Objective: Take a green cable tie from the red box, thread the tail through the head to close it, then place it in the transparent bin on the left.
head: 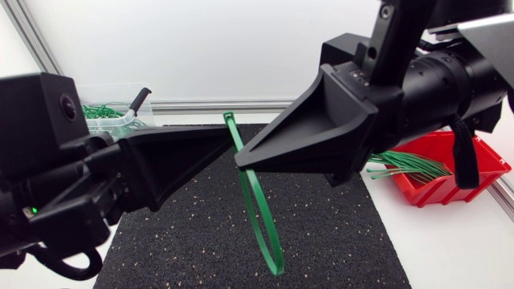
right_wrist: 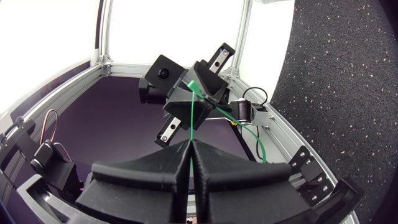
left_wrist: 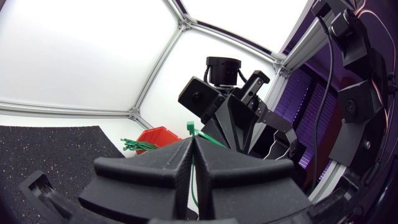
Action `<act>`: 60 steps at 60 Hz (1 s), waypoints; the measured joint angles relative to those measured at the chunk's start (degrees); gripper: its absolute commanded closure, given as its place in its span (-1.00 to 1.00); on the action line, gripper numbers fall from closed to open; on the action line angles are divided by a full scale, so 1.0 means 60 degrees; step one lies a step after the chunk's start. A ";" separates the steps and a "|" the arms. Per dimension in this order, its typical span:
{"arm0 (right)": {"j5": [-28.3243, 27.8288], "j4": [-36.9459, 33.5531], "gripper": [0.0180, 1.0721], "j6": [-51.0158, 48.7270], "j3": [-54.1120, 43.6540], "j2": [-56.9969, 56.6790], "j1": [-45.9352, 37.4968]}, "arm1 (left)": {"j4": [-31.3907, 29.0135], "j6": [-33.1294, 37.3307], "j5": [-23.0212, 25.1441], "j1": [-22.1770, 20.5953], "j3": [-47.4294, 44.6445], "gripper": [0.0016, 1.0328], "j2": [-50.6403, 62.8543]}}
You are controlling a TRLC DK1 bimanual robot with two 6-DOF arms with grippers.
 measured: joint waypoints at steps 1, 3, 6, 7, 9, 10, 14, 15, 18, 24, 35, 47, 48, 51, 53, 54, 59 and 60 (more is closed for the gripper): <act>-0.0004 -0.0004 0.89 0.0004 -0.0011 0.0000 -0.0007 | 0.0000 0.0000 -0.0022 0.0000 0.0000 0.93 0.0000; -0.0022 0.0000 0.89 0.0004 -0.0018 0.0000 -0.0015 | 0.0000 0.0000 -0.0062 -0.0007 0.0000 0.93 0.0000; -0.0022 0.0007 0.89 0.0004 -0.0018 0.0000 -0.0025 | -0.0004 0.0000 -0.0055 -0.0018 0.0000 0.93 0.0000; -0.0022 0.0015 0.89 0.0004 -0.0018 0.0000 -0.0025 | 0.0000 0.0000 -0.0055 -0.0018 0.0000 0.93 0.0000; -0.0029 0.0022 0.89 0.0004 -0.0018 -0.0004 -0.0025 | 0.0000 0.0004 -0.0058 -0.0044 0.0000 0.93 0.0000; -0.0029 0.0029 0.89 0.0004 -0.0018 -0.0004 -0.0025 | 0.0000 0.0004 -0.0058 -0.0055 0.0000 0.93 0.0000; -0.0033 0.0029 0.89 0.0000 -0.0018 -0.0011 -0.0025 | 0.0000 0.0004 -0.0062 -0.0058 0.0000 0.93 0.0000; -0.0029 0.0029 0.89 0.0004 -0.0018 -0.0015 -0.0025 | 0.0000 0.0004 -0.0062 -0.0058 0.0000 0.93 0.0000; -0.0029 0.0029 0.89 0.0004 -0.0018 -0.0025 -0.0025 | 0.0004 0.0004 -0.0062 -0.0058 0.0000 0.93 0.0004; -0.0029 0.0033 0.89 0.0000 -0.0018 -0.0044 -0.0025 | 0.0000 0.0004 -0.0062 -0.0058 0.0000 0.93 0.0007; -0.0080 0.0033 0.89 0.0004 -0.0018 -0.0040 -0.0076 | -0.0004 0.0044 -0.0219 -0.0208 0.0000 0.93 0.0007; -0.0219 0.0058 0.89 0.0004 -0.0018 -0.0040 -0.0164 | -0.0004 0.0492 -0.1122 -0.0852 0.0000 0.93 0.0007; -0.0211 0.0058 0.89 0.0004 -0.0018 -0.0040 -0.0178 | -0.0004 0.0521 -0.1148 -0.0892 0.0000 0.93 0.0007; -0.0219 0.0058 0.89 0.0004 -0.0018 -0.0029 -0.0222 | -0.0004 0.0608 -0.1282 -0.1020 0.0000 0.93 0.0007; -0.0215 0.0058 0.89 0.0004 -0.0018 -0.0022 -0.0273 | -0.0007 0.0692 -0.1333 -0.1096 0.0000 0.93 0.0007; -0.0211 0.0058 0.89 0.0004 -0.0018 -0.0011 -0.0284 | -0.0007 0.0721 -0.1370 -0.1133 0.0000 0.93 0.0007; -0.0219 0.0025 0.89 0.0004 -0.0015 0.0073 -0.0324 | -0.0025 0.0940 -0.1632 -0.1333 0.0000 0.93 0.0007; -0.0219 0.0018 0.89 0.0004 -0.0015 0.0087 -0.0331 | -0.0040 0.0969 -0.1712 -0.1381 0.0000 0.93 0.0007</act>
